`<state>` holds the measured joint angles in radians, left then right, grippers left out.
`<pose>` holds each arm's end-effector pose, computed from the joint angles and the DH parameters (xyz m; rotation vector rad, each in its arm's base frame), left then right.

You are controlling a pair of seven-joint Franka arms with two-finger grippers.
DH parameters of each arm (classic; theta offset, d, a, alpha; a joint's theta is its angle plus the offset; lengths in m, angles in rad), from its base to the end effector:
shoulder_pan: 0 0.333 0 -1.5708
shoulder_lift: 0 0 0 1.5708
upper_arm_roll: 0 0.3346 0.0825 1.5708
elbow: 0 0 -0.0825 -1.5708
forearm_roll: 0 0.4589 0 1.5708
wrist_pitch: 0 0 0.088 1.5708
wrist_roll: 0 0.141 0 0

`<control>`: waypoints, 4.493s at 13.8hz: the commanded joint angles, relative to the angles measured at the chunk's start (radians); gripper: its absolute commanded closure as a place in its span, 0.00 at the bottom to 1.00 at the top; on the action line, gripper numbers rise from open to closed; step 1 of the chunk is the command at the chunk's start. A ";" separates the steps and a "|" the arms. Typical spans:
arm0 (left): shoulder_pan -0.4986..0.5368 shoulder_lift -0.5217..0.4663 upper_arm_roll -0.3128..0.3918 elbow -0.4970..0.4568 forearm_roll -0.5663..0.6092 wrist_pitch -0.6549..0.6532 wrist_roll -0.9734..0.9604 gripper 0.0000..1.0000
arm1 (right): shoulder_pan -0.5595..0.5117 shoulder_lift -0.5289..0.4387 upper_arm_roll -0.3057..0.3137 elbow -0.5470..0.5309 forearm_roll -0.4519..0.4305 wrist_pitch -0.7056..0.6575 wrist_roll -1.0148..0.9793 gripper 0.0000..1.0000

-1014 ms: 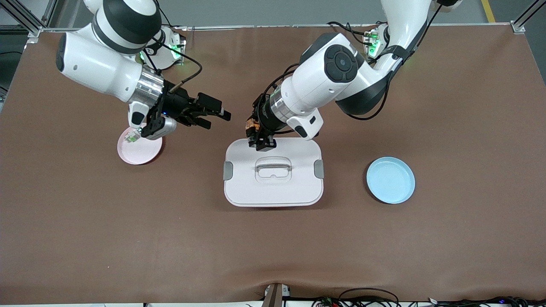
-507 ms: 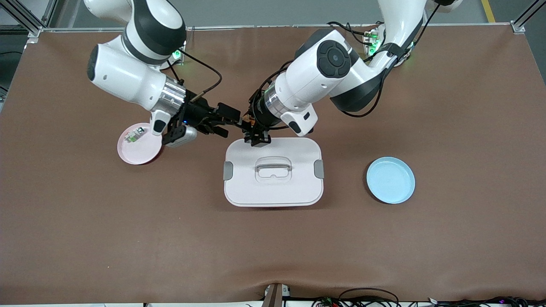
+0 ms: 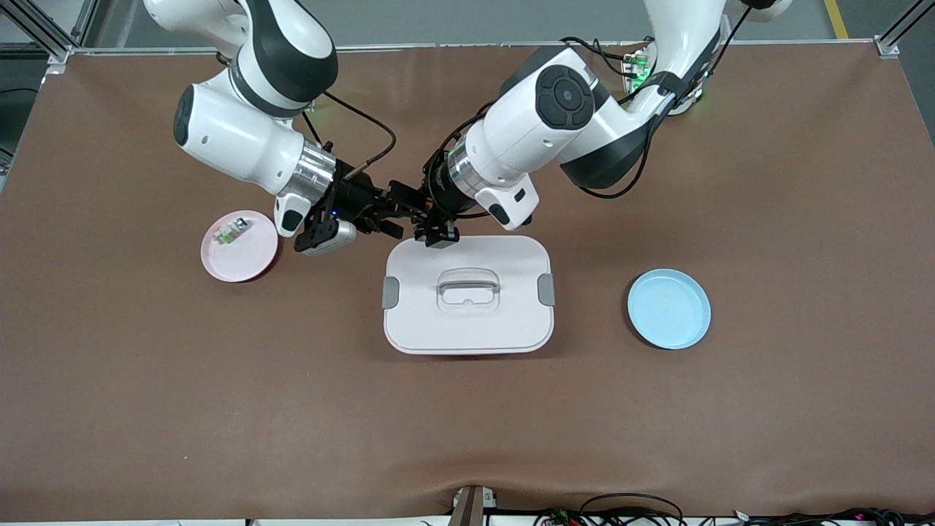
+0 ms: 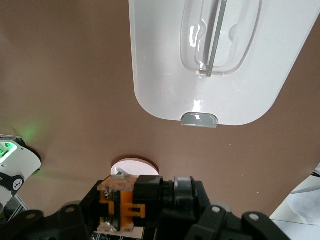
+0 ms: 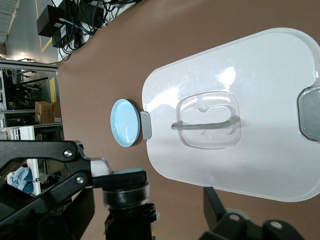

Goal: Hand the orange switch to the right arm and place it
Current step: 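Close the right gripper on the switch held by the left gripper, then open the left gripper and withdraw it while the right gripper carries switch, then lower the switch onto the pink plate with the right gripper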

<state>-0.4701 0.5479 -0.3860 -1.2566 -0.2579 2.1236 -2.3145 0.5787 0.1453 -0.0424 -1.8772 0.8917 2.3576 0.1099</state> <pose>0.5855 -0.5945 0.4746 1.8597 2.0012 -0.6056 0.5989 0.3908 0.4342 -2.3596 0.1418 -0.0837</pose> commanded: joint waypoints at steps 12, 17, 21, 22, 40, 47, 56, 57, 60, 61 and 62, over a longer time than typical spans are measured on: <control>-0.002 0.000 0.010 0.023 -0.003 -0.002 0.009 0.00 | 0.027 0.014 -0.010 0.016 0.016 -0.001 0.010 1.00; 0.056 -0.022 0.010 0.023 -0.001 -0.040 0.062 0.00 | 0.024 0.014 -0.011 0.021 -0.098 -0.009 -0.057 1.00; 0.143 -0.052 0.006 0.023 0.094 -0.204 0.266 0.00 | -0.025 0.014 -0.022 0.049 -0.309 -0.139 -0.273 1.00; 0.169 -0.068 0.007 0.023 0.100 -0.250 0.346 0.00 | -0.048 0.013 -0.022 0.049 -0.321 -0.174 -0.345 1.00; 0.763 -0.262 -0.002 0.009 0.419 -0.560 1.995 0.00 | -0.565 -0.067 -0.022 -0.302 -0.616 -0.186 -1.699 1.00; 0.695 -0.380 0.086 -0.096 0.404 -0.605 2.058 0.00 | -0.632 -0.058 -0.022 -0.502 -0.453 -0.029 -2.006 1.00; 0.438 -0.602 0.343 -0.362 0.322 -0.527 2.078 0.00 | -0.571 -0.043 -0.016 -0.674 -0.410 0.296 -2.113 1.00; 0.438 -0.602 0.341 -0.360 0.322 -0.521 2.081 0.00 | -0.557 -0.035 -0.016 -0.674 -0.396 0.302 -2.115 1.00; 0.432 -0.594 0.331 -0.362 0.324 -0.504 2.081 0.00 | -0.551 -0.004 -0.016 -0.674 -0.366 0.317 -2.119 1.00; 0.432 -0.594 0.331 -0.362 0.324 -0.504 2.081 0.00 | -0.553 0.008 -0.016 -0.674 -0.359 0.324 -2.124 1.00; 0.430 -0.594 0.331 -0.362 0.324 -0.504 2.081 0.00 | -0.554 0.020 -0.016 -0.671 -0.340 0.324 -2.145 1.00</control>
<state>-0.0402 -0.0301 -0.0541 -1.6013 0.0782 1.6060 -0.2542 0.0239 0.1489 -0.0597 -2.5329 0.4964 2.6385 -1.9767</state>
